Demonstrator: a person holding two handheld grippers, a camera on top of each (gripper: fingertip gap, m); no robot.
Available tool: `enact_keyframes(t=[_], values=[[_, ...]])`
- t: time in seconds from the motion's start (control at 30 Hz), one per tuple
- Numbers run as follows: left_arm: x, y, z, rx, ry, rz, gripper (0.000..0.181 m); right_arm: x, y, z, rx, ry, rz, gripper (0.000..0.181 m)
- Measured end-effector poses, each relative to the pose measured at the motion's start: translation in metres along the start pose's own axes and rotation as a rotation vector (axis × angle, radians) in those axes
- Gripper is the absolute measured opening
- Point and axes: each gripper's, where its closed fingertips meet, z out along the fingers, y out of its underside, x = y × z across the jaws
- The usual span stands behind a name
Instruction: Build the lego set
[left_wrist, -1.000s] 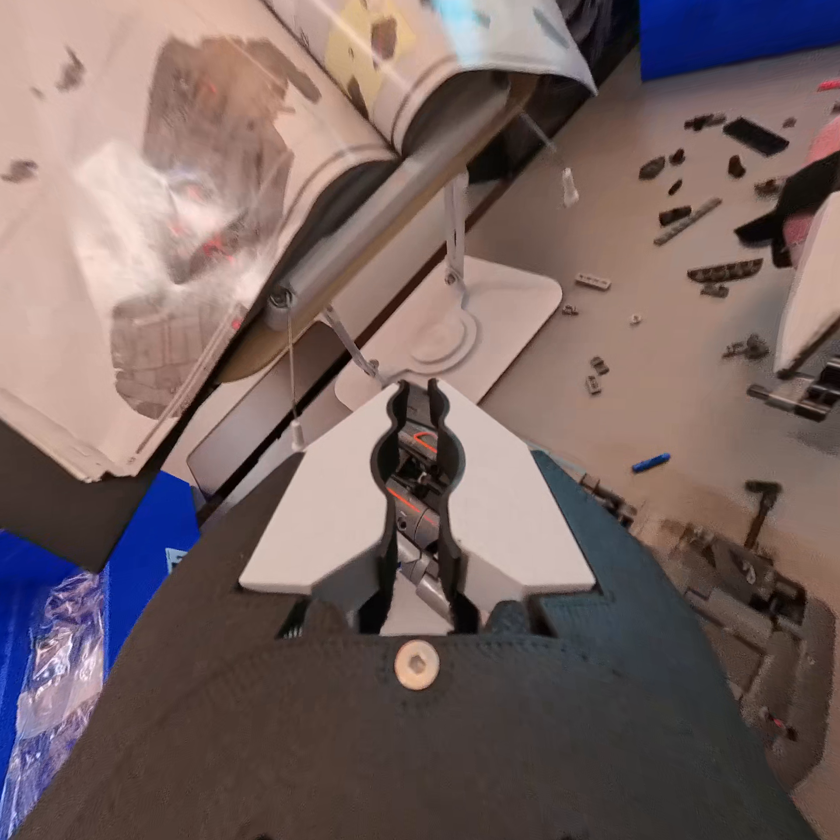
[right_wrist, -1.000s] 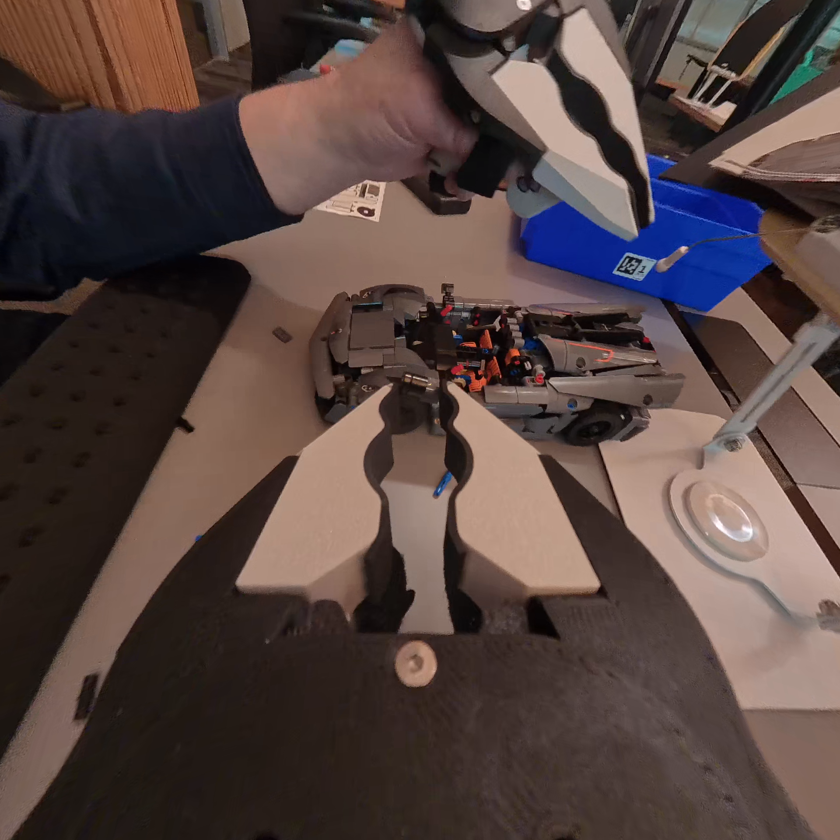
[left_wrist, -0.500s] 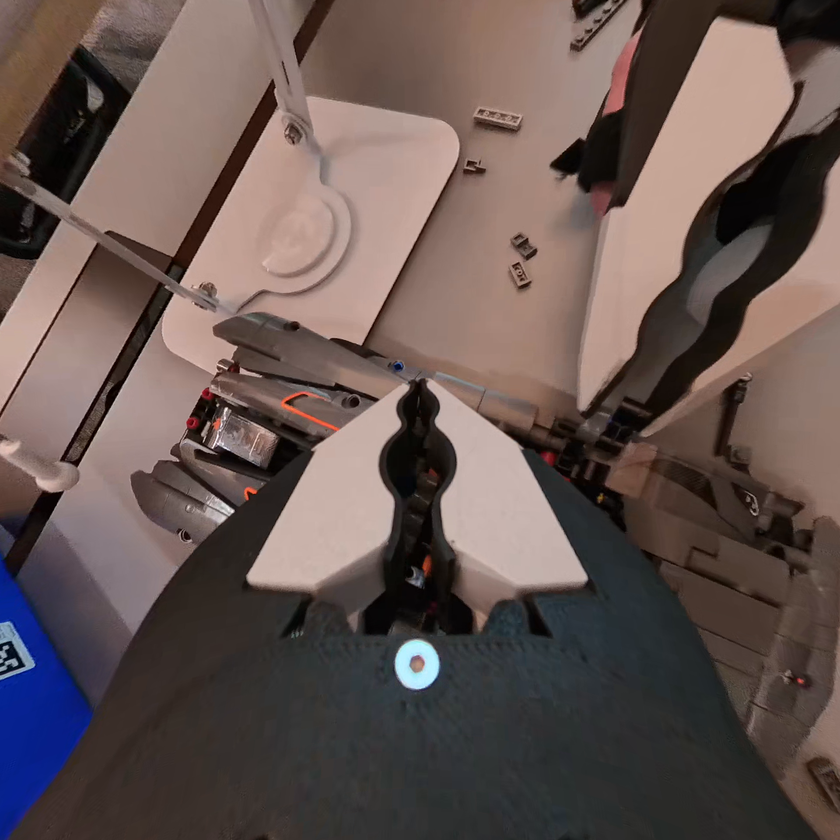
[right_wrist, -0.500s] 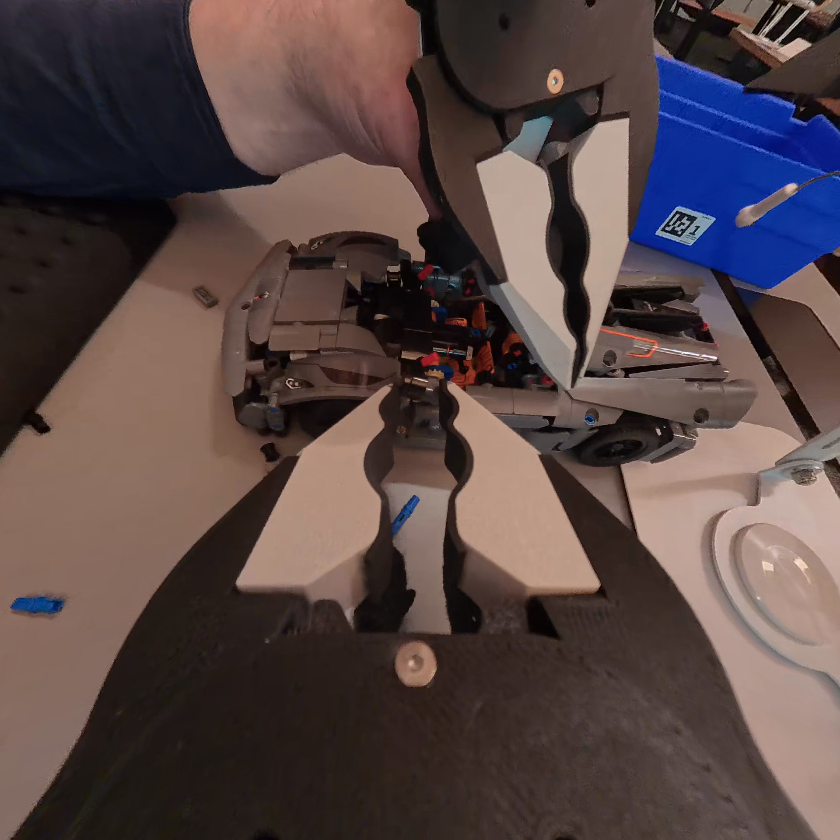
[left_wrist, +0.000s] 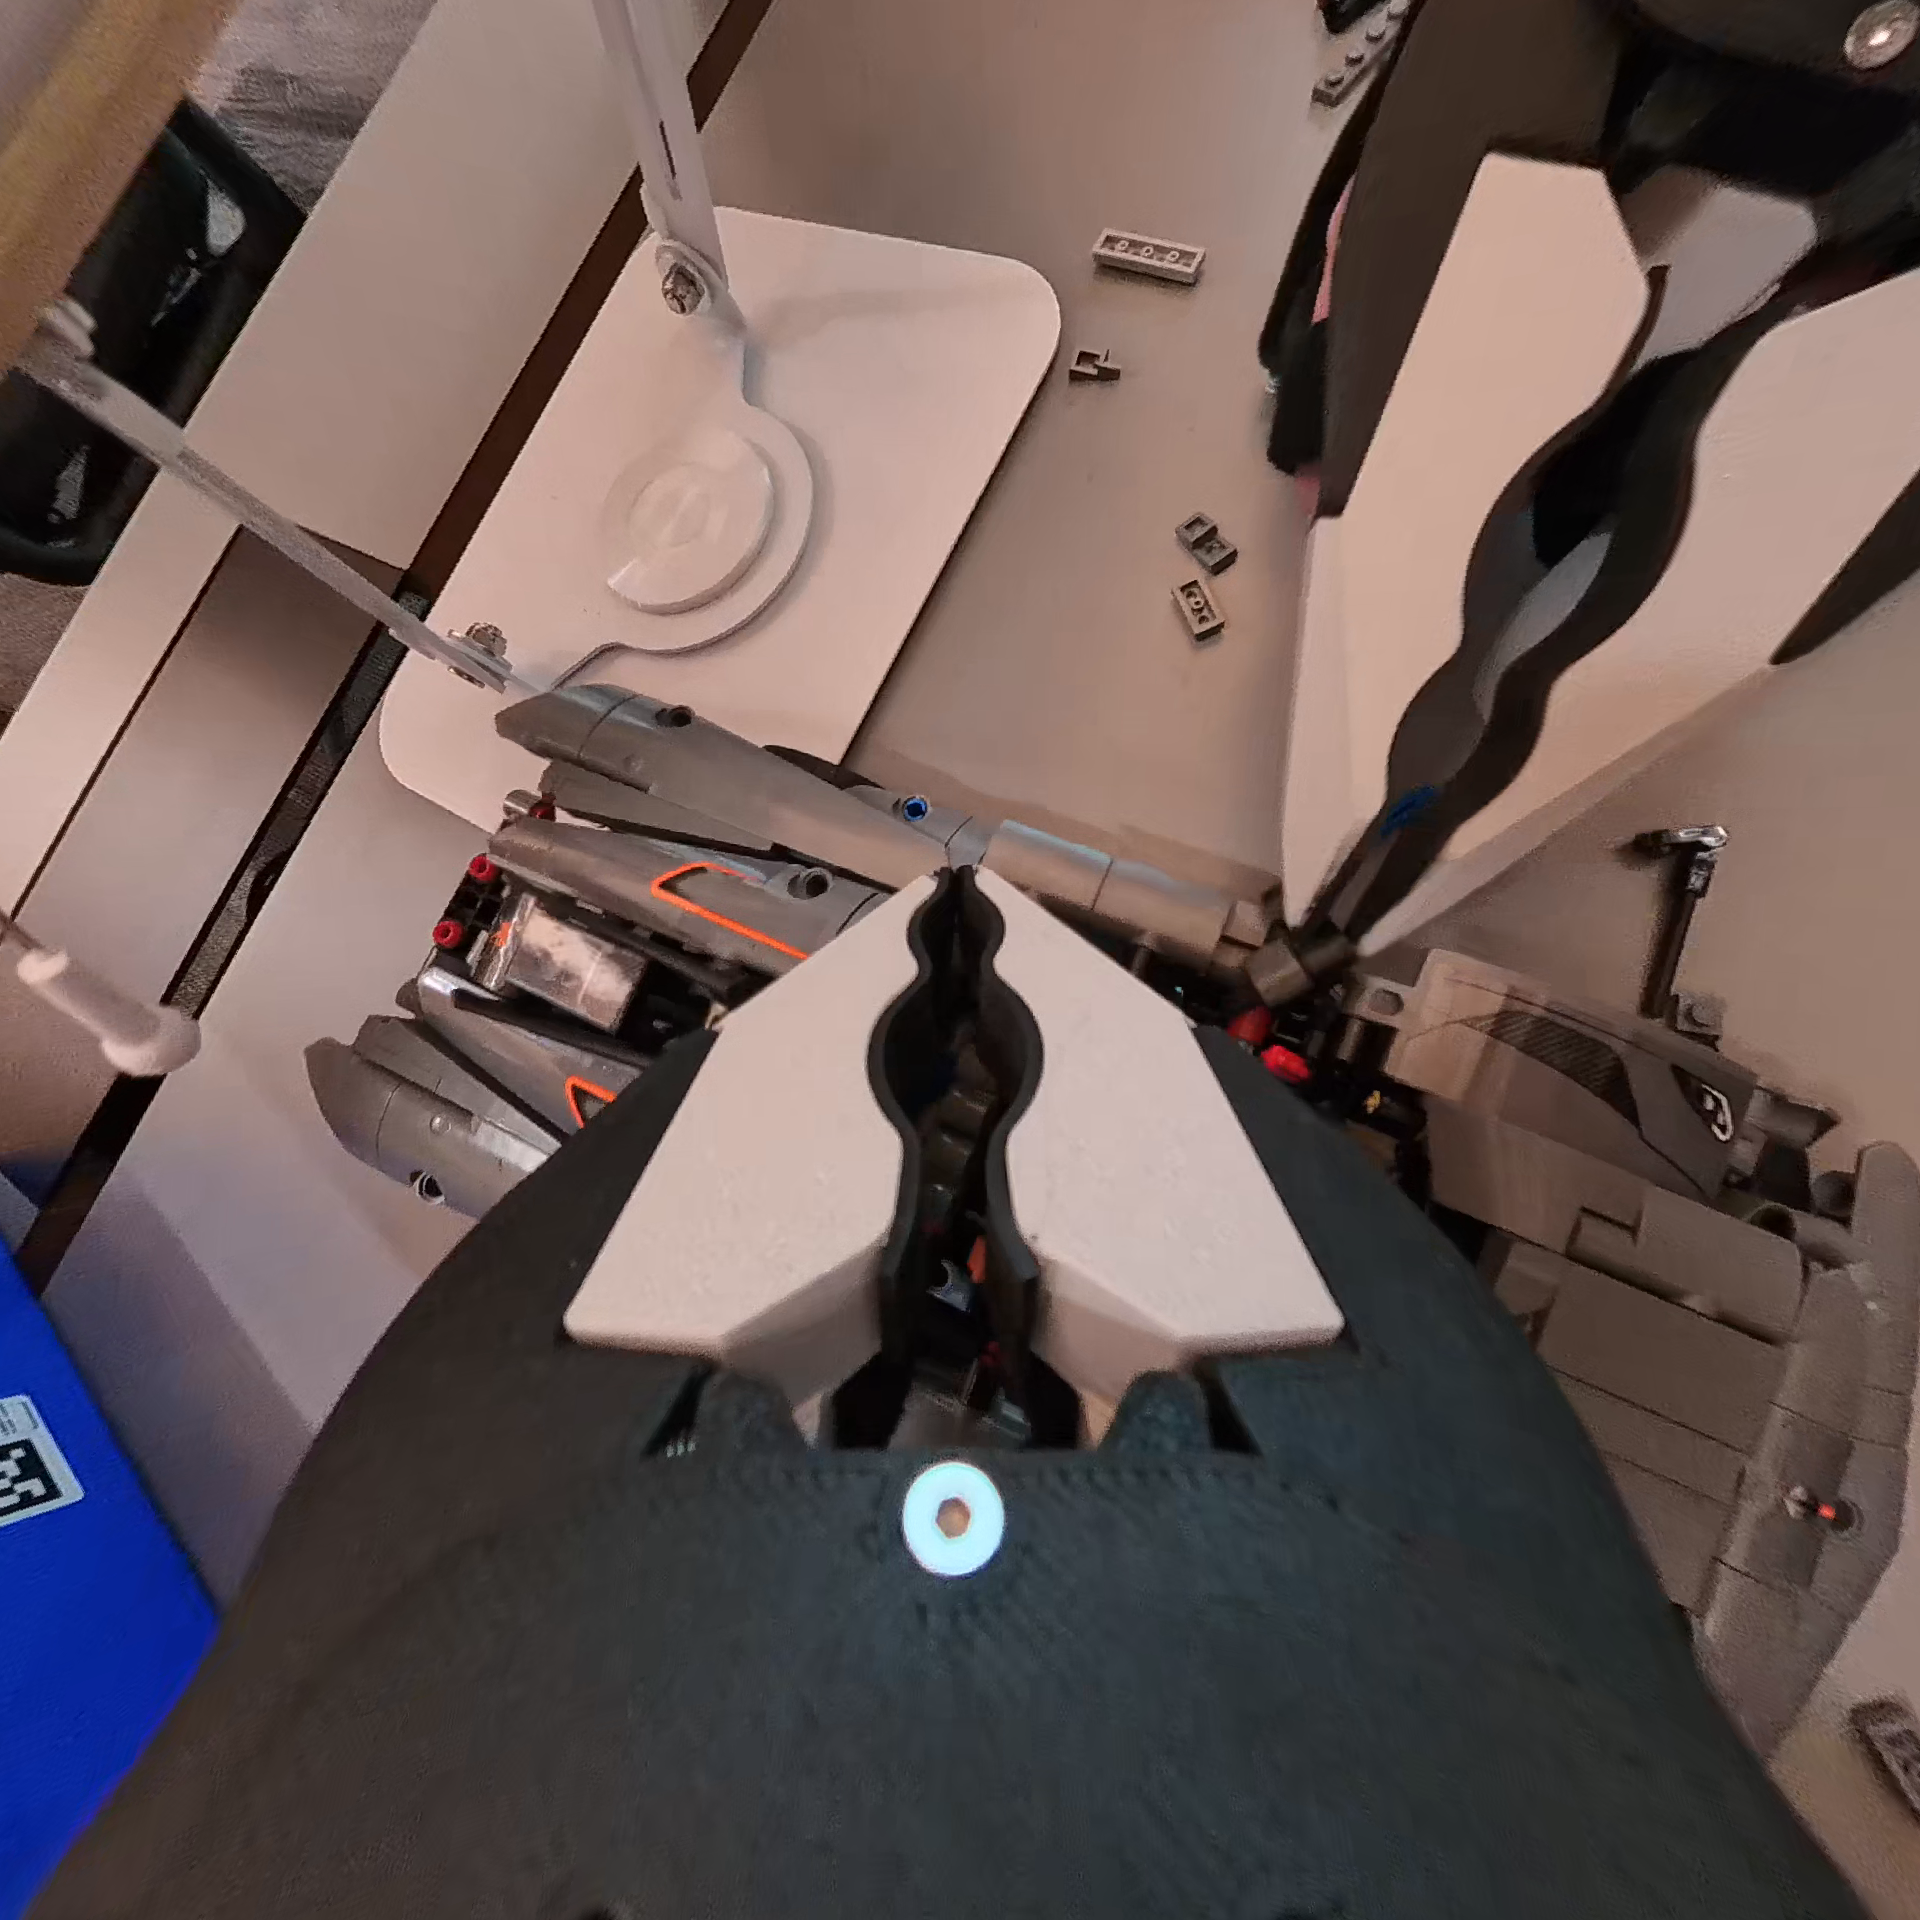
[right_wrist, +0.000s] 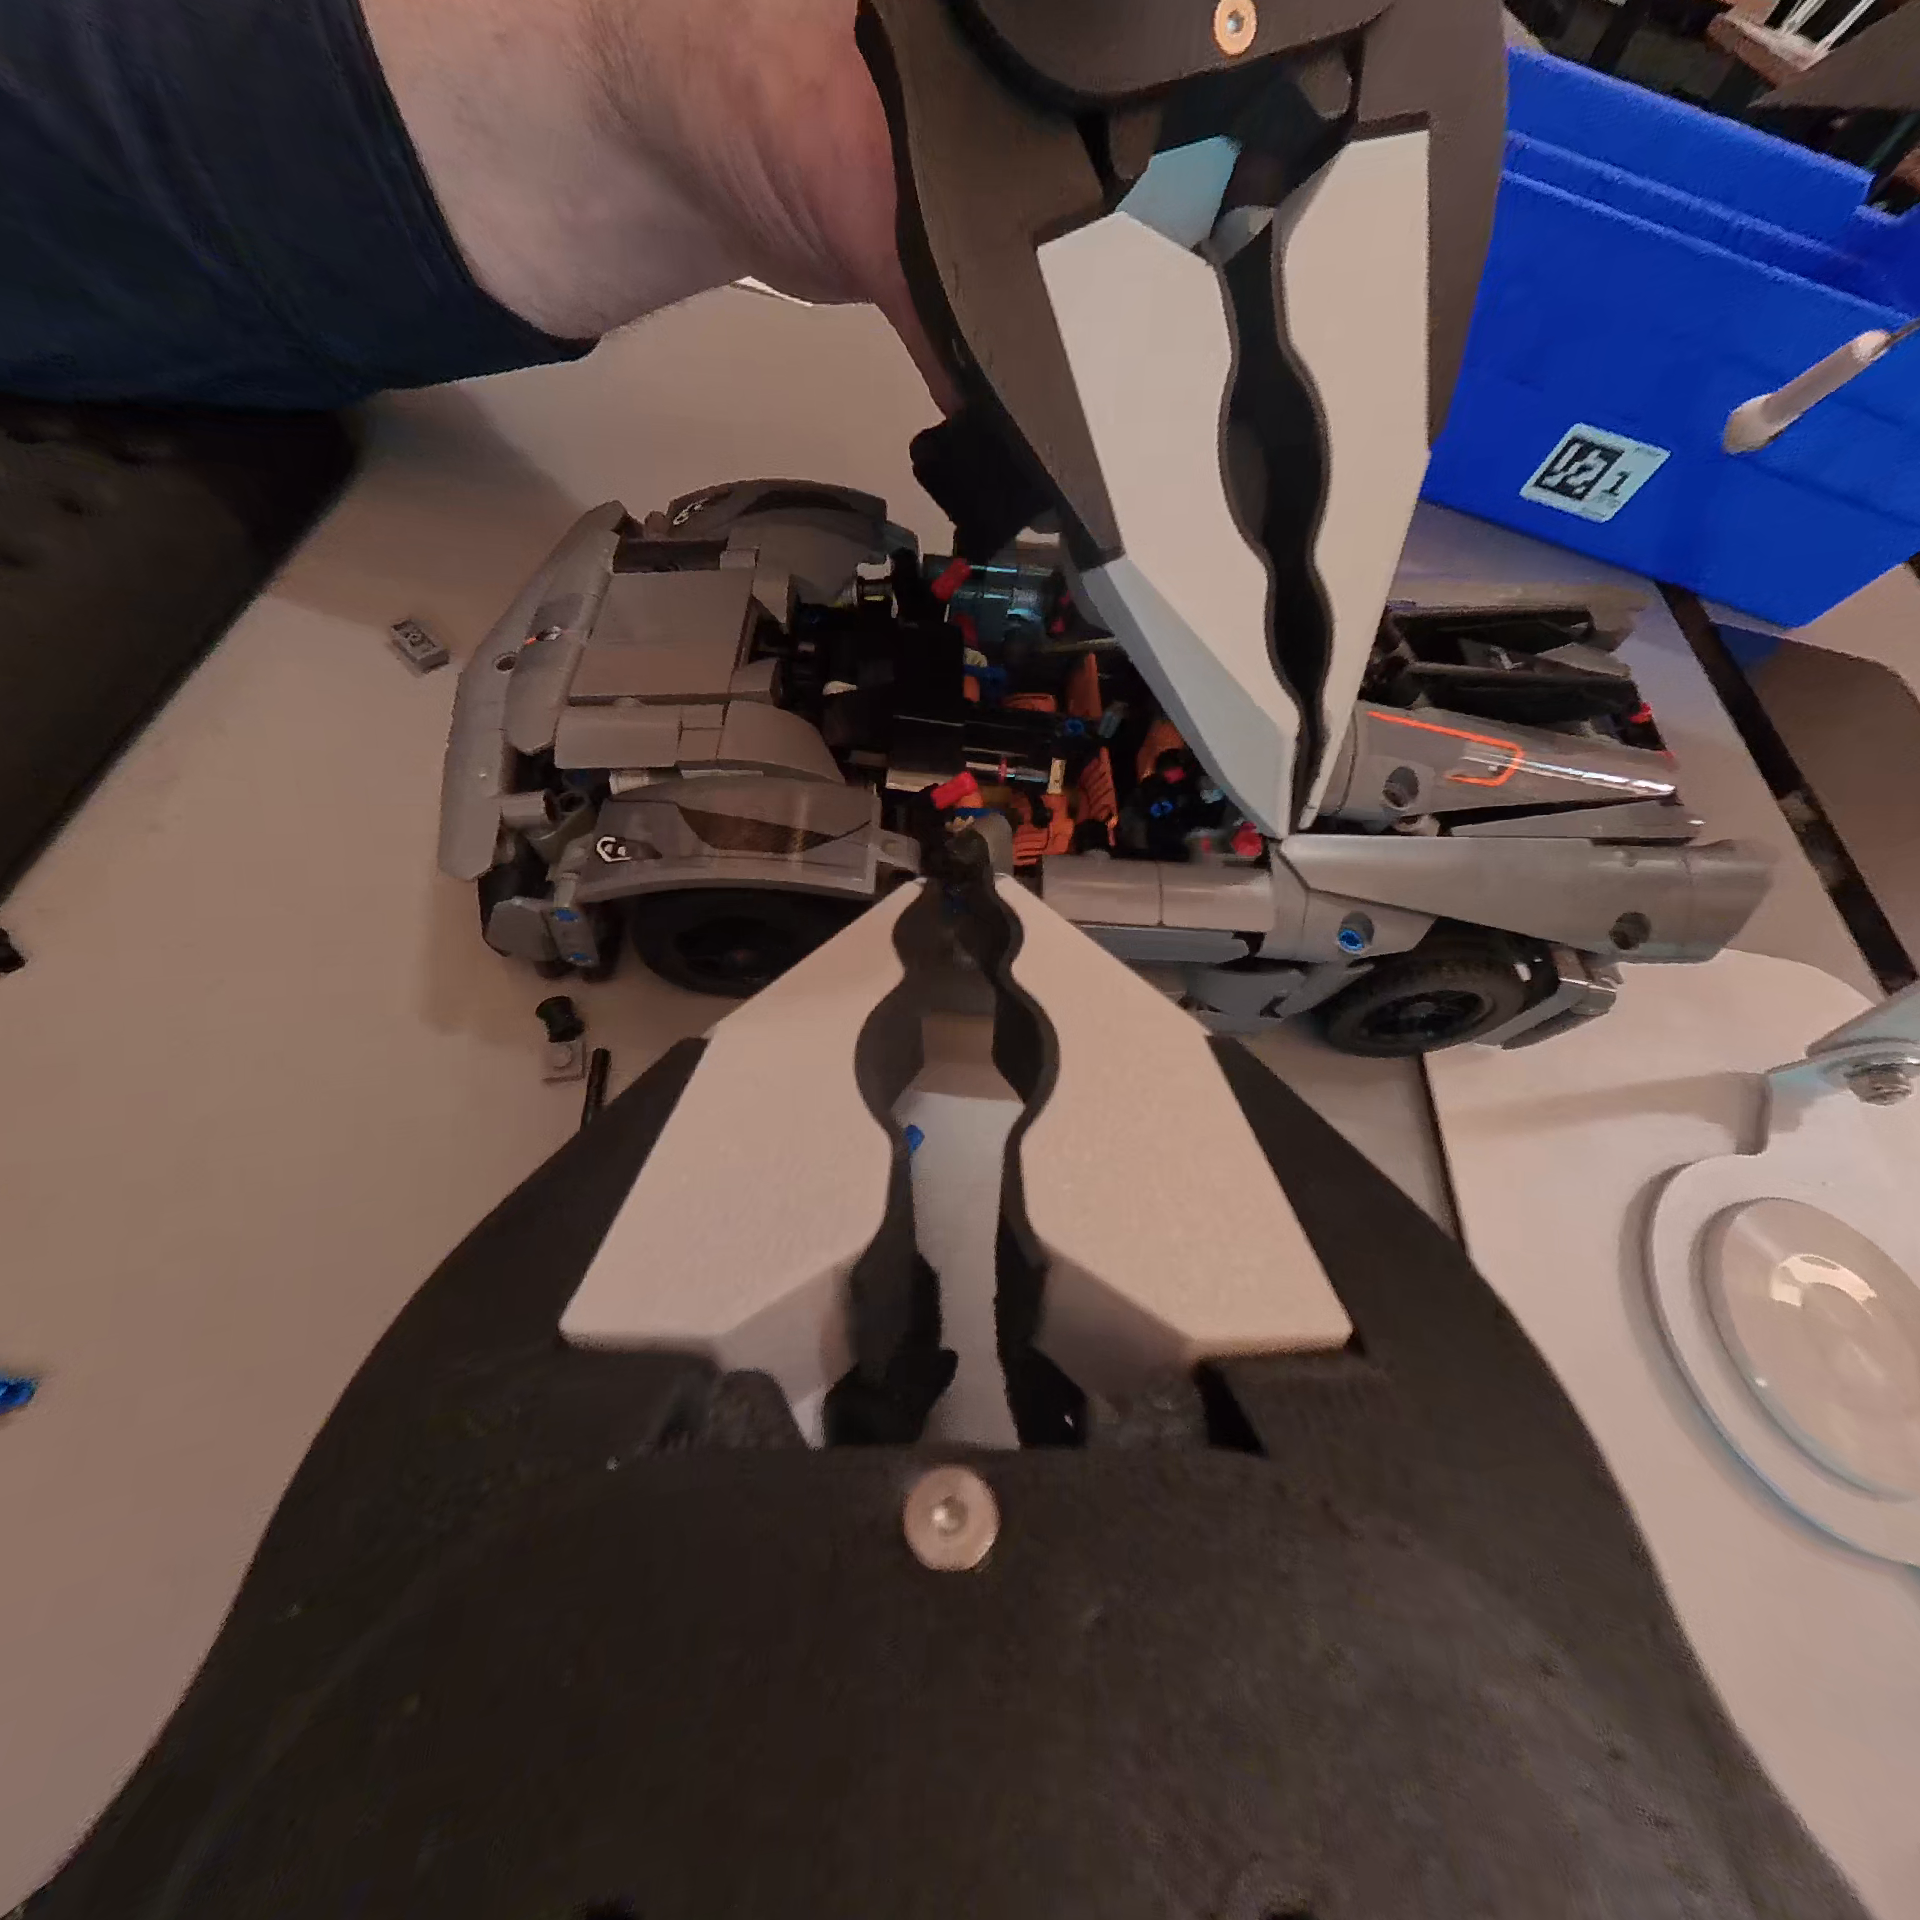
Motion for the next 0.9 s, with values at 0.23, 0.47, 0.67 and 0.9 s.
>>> enact_keyframes(t=[0.23, 0.47, 0.67, 0.9], values=[[-0.009, 0.000, -0.014, 0.065, 0.020, -0.064, 0.000, 0.001, -0.001, 0.000, -0.011, 0.012, -0.007, 0.004], [0.011, 0.001, -0.030, 0.079, 0.149, -0.058, 0.000, -0.002, -0.001, 0.000, -0.041, 0.028, -0.043, 0.000], [0.037, 0.011, -0.017, -0.018, 0.231, 0.028, 0.002, -0.001, 0.000, 0.001, -0.057, 0.045, -0.048, 0.001], [0.043, 0.011, -0.014, -0.009, 0.265, 0.032, 0.000, -0.001, 0.000, 0.000, -0.063, 0.050, -0.044, 0.002]])
